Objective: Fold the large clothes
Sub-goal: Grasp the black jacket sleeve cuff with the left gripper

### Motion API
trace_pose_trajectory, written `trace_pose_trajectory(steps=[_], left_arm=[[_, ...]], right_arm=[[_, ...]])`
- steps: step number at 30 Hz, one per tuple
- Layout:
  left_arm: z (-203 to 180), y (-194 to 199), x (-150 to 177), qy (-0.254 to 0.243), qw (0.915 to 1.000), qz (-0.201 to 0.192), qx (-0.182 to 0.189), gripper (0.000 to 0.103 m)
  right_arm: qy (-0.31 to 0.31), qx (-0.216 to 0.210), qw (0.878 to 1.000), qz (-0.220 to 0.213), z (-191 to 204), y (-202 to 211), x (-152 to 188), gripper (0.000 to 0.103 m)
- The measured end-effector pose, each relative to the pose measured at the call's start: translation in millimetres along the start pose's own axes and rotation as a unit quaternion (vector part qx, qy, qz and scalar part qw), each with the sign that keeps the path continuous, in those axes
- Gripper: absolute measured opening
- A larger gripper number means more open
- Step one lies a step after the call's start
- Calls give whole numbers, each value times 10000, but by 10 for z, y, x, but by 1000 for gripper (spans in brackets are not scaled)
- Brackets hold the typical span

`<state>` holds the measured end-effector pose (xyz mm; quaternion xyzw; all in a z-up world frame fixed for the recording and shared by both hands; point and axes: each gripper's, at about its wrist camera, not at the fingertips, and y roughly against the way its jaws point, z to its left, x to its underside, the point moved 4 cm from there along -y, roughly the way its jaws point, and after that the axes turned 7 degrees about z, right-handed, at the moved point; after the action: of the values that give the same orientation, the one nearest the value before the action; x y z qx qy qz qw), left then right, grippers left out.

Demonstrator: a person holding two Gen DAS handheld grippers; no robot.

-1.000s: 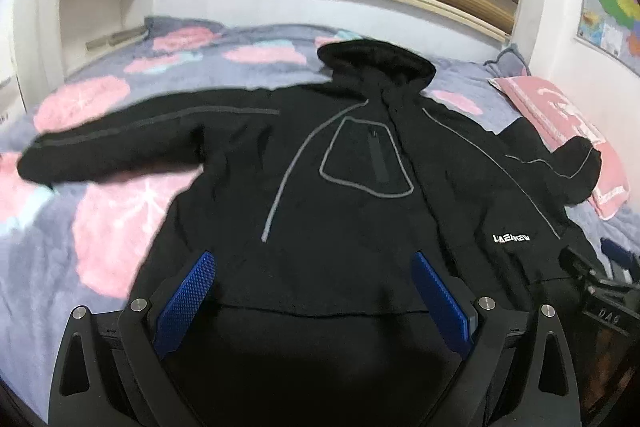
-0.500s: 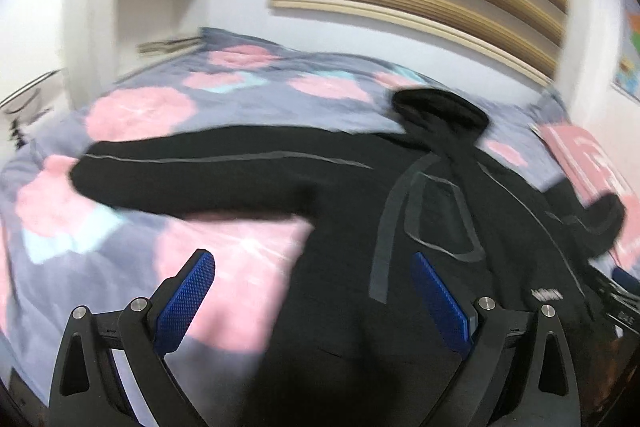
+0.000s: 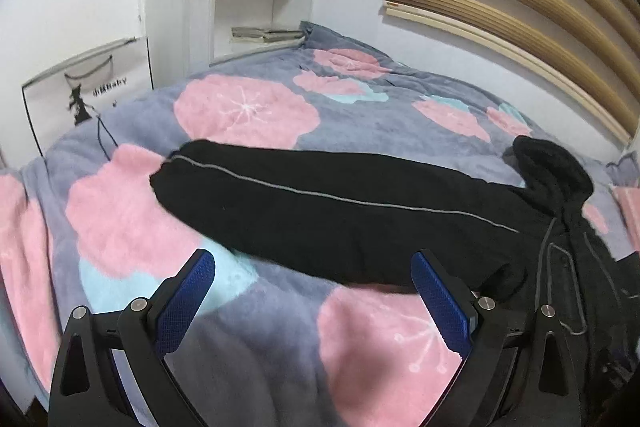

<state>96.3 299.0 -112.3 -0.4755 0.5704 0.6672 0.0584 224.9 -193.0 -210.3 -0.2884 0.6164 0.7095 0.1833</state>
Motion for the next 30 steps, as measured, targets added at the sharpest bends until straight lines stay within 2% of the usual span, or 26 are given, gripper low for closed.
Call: trace_pose_trajectory(steps=[4, 14, 18, 21, 22, 23, 25, 26, 28, 30], left_arm=[[-51, -83, -23, -83, 9997, -61, -205, 99], [-90, -214, -36, -170, 9992, -126, -350, 99], [53, -370, -60, -52, 9989, -10, -476, 99], [460, -537, -121, 517, 9972, 192, -498, 99], [707, -627, -157, 958, 9944, 348, -290, 99], [839, -692, -176, 1197, 9917, 449, -124, 98], [1215, -858, -219, 1892, 9795, 644, 238, 98], [1343, -918, -220, 2130, 9745, 664, 250, 98], [1555, -1076, -260, 2446, 9661, 738, 376, 99], [1632, -1245, -290, 2552, 9620, 862, 452, 98]], right_arm=[[56, 74, 10000, -13, 14, -7, 47, 101], [119, 155, 9998, 83, 35, -68, 50, 103], [143, 176, 9997, 118, 44, -85, 49, 103], [153, 179, 9996, 141, 43, -96, 52, 103], [156, 176, 9996, 148, 43, -102, 51, 103], [157, 171, 9996, 159, 43, -105, 52, 103], [163, 168, 9996, 178, 43, -115, 53, 103], [166, 167, 9996, 185, 43, -119, 53, 103], [169, 172, 9995, 191, 48, -126, 46, 103], [174, 178, 9995, 196, 50, -127, 49, 103]])
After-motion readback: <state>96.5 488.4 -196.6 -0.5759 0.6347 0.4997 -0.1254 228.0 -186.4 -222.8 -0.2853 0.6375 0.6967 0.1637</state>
